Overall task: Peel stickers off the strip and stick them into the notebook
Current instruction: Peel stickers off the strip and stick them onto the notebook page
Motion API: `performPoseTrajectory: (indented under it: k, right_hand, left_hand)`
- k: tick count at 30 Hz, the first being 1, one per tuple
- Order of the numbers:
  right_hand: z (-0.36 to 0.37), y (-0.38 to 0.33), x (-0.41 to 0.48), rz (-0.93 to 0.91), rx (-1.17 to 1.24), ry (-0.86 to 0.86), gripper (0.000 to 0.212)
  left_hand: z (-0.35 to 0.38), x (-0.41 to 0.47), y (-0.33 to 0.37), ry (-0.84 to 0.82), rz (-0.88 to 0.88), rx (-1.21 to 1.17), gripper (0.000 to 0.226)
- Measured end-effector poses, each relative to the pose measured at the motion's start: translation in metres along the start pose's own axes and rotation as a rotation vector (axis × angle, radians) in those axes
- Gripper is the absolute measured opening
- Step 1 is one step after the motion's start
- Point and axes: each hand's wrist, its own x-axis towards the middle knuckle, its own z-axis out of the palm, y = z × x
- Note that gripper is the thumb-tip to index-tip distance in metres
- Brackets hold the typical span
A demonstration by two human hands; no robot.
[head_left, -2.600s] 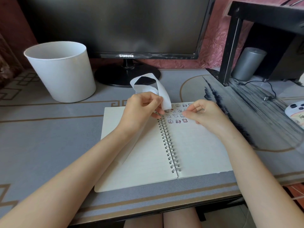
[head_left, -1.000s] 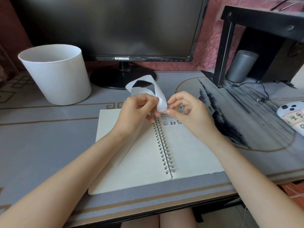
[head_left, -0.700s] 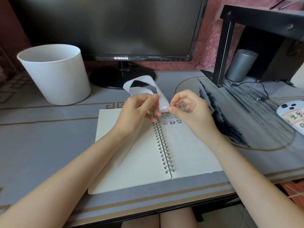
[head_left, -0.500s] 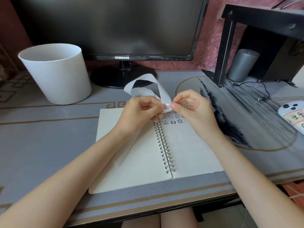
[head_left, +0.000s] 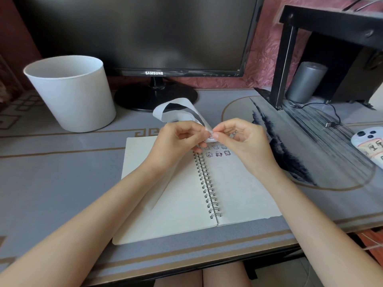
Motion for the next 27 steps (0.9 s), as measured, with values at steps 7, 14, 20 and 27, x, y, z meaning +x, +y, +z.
performPoseTrajectory:
  k: [7, 14, 20, 27]
  right_hand:
    - [-0.0001, -0.0008, -0.0002, -0.02, -0.01, -0.006, 0.011]
    - [-0.001, 0.0018, -0.0004, -0.025, -0.078, -0.026, 0.011]
    - [-0.0006, -0.0015, -0.0031, -0.027, -0.174, -0.026, 0.007]
    - [-0.0014, 0.0, -0.0044, -0.153, -0.297, -0.057, 0.006]
  left_hand:
    - [0.0005, -0.0003, -0.0012, 0.001, -0.01, 0.009, 0.005]
    - [0.0015, -0.0012, 0.0009, 0.011, -0.036, 0.026, 0.009]
    - [0.002, -0.0021, 0.0013, 0.016, -0.06, 0.031, 0.014]
    - [0.0022, -0.0013, 0.003, 0.026, -0.097, 0.0, 0.016]
